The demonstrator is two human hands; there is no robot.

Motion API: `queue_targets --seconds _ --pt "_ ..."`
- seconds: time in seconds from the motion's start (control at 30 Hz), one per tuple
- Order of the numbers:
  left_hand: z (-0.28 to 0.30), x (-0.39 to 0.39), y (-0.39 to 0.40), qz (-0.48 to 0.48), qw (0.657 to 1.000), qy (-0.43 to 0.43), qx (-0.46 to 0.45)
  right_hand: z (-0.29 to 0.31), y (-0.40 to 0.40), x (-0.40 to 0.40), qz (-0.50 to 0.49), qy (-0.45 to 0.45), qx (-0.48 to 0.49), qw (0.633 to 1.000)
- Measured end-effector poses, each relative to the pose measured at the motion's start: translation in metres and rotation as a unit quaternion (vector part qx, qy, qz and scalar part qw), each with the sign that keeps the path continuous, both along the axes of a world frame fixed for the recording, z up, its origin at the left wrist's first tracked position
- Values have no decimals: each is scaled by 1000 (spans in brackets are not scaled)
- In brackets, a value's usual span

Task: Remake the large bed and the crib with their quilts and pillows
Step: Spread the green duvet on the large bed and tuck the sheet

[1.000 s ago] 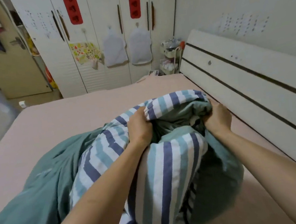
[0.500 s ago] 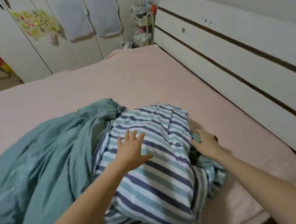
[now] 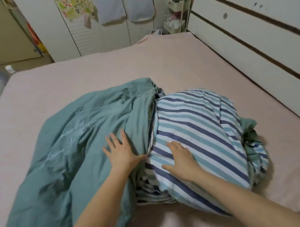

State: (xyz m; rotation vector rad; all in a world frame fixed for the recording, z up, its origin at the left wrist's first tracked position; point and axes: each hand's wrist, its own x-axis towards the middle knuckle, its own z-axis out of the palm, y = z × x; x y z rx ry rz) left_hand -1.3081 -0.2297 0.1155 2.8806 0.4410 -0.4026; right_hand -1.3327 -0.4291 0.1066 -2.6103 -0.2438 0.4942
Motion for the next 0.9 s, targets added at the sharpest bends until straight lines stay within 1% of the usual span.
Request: queue_targets --seconds 0.1,0.17,0.3,0.37,0.43,0.53,0.57,0.6,0.67,0.7,0.73,0.77,0.8,0.83,0.87,0.9 --pt "-17 9 25 26 999 41 -6 0 15 9 23 -31 13 999" --pt "-18 13 36 21 999 40 -7 8 18 20 43 -56 14 997" --pt "3 1 52 10 997 -41 -70 28 36 45 71 -67 -30 995" --pt "24 -18 59 -4 988 -83 -127 35 48 56 103 -89 -57 989" --pt "42 -44 71 -42 978 -110 -170 49 61 66 160 -137 -111 971" --pt "65 -95 94 -100 967 -93 -213 60 79 78 242 -197 -196 930" --pt "75 -113 104 -98 963 -91 -234 60 91 81 265 -203 -211 919" --pt "81 -124 108 -82 957 -93 -262 59 96 81 275 -187 -211 919" --pt "92 -144 123 -12 950 -120 -288 57 112 71 272 -122 -154 942" --pt "94 -154 135 23 950 -147 -274 58 122 62 259 -92 -117 954" --pt "97 -163 144 37 955 -165 -243 63 132 52 240 -76 -86 964" --pt "97 -170 152 12 972 -156 -177 69 141 45 219 -77 -56 971" --pt "95 -176 159 -32 990 -115 -73 80 150 36 197 -73 -24 977" --pt "91 -183 162 -64 996 -54 18 92 157 27 191 -61 9 980" --pt "85 -189 162 -62 995 2 75 106 163 16 212 -45 27 976" --pt "79 -193 161 -29 994 37 98 120 167 4 260 -23 18 965"
